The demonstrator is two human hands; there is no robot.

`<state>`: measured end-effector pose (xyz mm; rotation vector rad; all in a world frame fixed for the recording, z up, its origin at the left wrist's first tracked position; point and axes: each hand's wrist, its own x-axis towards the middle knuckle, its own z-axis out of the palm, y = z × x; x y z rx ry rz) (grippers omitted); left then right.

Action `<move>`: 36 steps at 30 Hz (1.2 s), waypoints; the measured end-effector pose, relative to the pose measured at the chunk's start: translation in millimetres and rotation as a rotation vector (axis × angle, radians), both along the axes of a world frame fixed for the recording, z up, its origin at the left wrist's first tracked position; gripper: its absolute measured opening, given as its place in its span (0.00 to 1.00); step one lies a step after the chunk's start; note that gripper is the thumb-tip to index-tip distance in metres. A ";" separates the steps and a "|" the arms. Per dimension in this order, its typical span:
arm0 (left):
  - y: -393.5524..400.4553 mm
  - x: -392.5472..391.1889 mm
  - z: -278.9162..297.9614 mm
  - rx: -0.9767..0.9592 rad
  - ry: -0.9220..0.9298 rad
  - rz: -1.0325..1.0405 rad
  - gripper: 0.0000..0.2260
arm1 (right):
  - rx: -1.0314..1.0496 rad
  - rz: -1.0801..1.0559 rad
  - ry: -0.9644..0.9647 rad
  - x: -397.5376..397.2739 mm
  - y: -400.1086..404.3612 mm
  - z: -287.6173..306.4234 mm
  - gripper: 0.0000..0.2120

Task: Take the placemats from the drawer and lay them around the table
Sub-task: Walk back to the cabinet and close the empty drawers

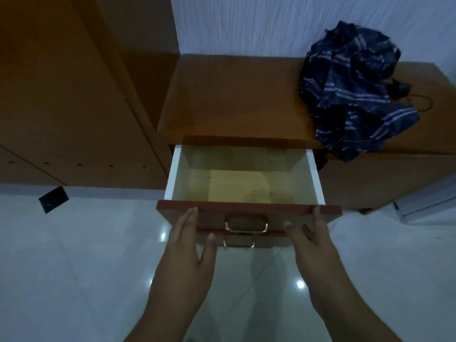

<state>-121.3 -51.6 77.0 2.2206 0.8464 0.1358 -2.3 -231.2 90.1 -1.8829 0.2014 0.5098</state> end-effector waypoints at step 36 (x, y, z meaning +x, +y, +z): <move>48.7 102.7 -96.6 -0.712 -0.535 0.099 0.24 | -0.272 0.336 -0.556 85.9 33.7 -106.0 0.31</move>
